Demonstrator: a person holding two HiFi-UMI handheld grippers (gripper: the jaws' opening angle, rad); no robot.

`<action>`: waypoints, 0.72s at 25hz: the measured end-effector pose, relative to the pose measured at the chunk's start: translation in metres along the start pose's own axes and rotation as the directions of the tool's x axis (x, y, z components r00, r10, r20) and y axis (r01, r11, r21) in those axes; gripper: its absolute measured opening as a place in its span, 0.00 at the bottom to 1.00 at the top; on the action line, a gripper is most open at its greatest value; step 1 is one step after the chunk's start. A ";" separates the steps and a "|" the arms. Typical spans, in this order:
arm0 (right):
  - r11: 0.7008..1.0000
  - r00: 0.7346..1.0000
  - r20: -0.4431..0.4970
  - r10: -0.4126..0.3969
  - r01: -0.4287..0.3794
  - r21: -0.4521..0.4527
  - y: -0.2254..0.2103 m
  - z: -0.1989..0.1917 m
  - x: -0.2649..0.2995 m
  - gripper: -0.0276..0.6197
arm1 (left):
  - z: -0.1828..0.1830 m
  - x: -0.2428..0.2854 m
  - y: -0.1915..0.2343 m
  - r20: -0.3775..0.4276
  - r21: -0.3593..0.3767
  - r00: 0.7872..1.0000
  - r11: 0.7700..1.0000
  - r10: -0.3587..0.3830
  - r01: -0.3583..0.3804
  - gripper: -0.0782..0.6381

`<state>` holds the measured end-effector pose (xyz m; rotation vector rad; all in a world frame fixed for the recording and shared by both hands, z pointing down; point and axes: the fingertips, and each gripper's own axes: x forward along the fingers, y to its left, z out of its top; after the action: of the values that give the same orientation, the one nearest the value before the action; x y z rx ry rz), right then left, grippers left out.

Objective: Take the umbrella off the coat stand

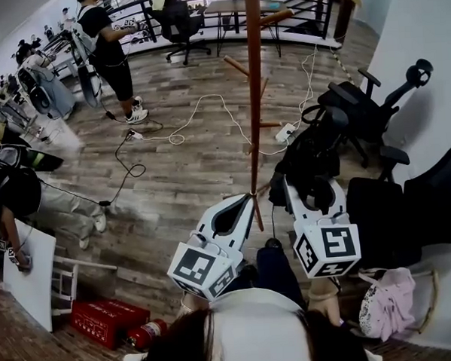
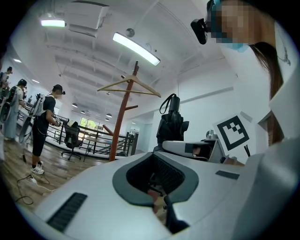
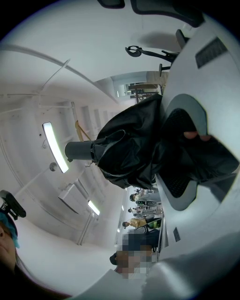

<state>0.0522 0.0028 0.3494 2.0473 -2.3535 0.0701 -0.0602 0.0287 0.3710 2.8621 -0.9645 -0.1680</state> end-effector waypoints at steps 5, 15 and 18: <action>1.000 1.000 0.013 -0.001 0.001 0.004 -0.002 0.004 0.000 0.42 | 0.003 0.003 -0.002 0.004 0.012 1.000 1.000 -0.002 0.002 0.12; 1.000 1.000 0.018 0.001 -0.001 0.003 0.003 0.007 -0.002 0.42 | 0.004 0.001 -0.002 0.003 0.012 1.000 1.000 -0.009 0.009 0.12; 1.000 1.000 0.016 0.007 -0.007 0.006 0.000 0.005 -0.002 0.42 | 0.003 0.004 -0.005 0.000 0.011 1.000 1.000 -0.016 0.016 0.12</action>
<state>0.0530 0.0044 0.3442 2.0504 -2.3722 0.0611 -0.0542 0.0303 0.3672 2.8803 -0.9464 -0.1645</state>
